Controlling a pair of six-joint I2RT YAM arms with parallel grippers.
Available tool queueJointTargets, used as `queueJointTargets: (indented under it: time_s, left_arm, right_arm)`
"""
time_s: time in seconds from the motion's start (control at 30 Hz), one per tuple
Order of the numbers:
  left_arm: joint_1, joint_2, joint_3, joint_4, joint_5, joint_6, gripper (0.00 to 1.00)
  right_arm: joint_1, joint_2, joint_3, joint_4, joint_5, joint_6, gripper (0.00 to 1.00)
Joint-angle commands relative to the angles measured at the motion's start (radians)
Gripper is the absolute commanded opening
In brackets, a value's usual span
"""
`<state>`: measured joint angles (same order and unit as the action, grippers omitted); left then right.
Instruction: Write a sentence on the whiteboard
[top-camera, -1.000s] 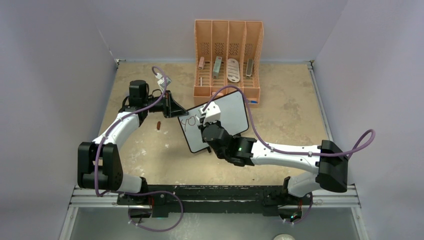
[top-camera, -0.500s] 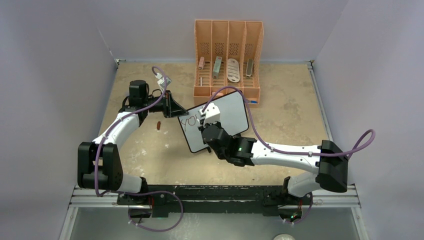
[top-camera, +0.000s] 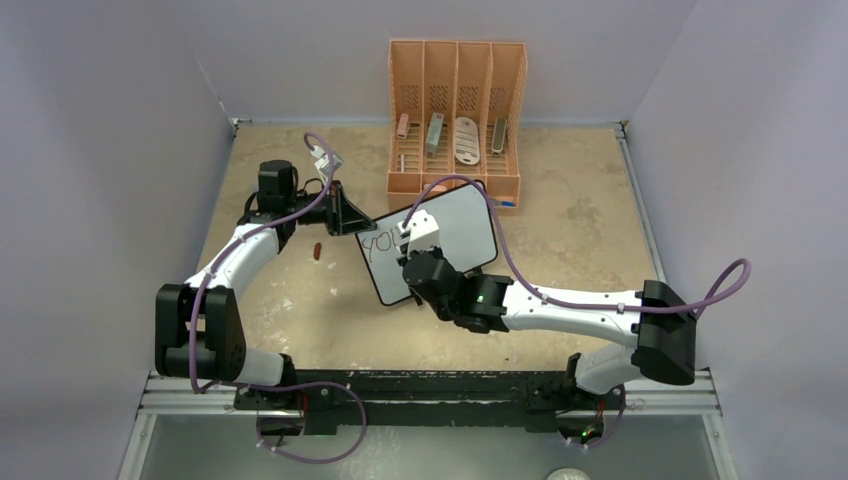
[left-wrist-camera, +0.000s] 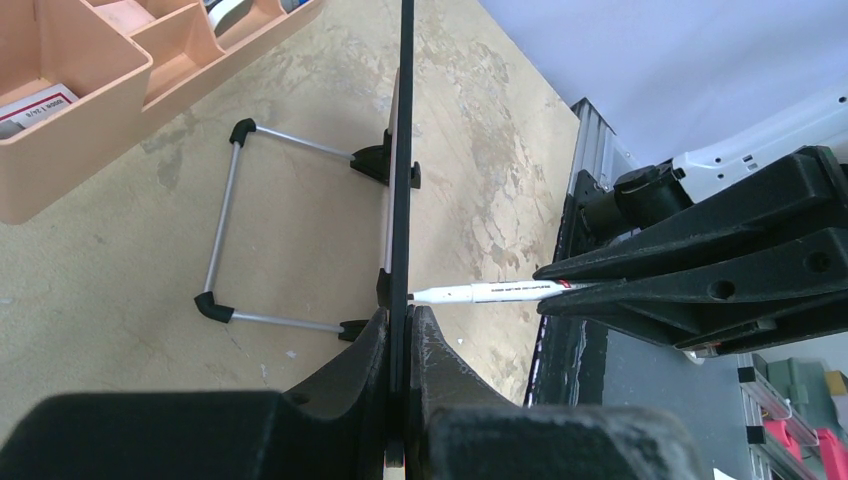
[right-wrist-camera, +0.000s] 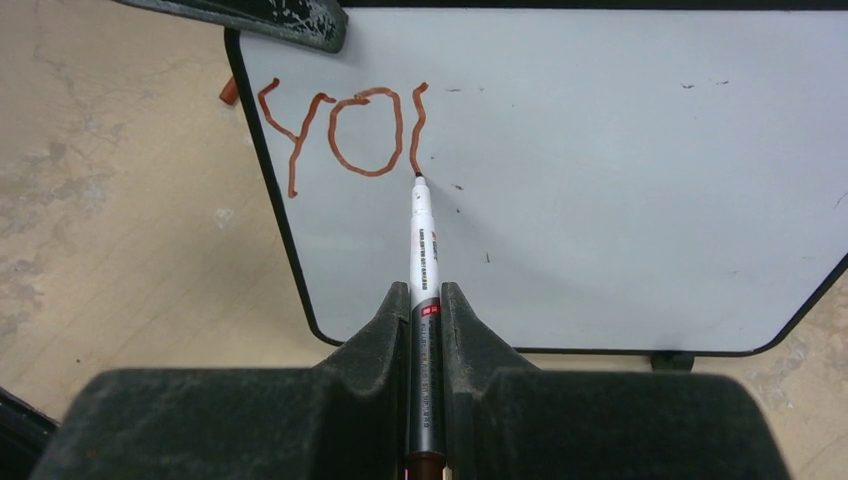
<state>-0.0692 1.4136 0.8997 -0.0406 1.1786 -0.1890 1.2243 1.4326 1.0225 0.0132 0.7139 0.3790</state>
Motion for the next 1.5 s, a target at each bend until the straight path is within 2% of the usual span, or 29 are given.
queueJointTargets:
  time_s: [0.0, 0.5, 1.47]
  left_arm:
    - [-0.009, -0.007, 0.035, 0.002, 0.033, 0.019, 0.0]
    - [-0.01, -0.007, 0.035, 0.001, 0.032, 0.02, 0.0]
    - [-0.011, -0.005, 0.035, 0.002, 0.033, 0.019, 0.0]
  right_arm:
    - [-0.005, -0.027, -0.002, -0.062, 0.015, 0.015, 0.0]
    - [-0.006, -0.044, -0.006, -0.024, 0.103, 0.009, 0.0]
    - [-0.018, -0.068, 0.003, 0.108, 0.127, -0.057, 0.0]
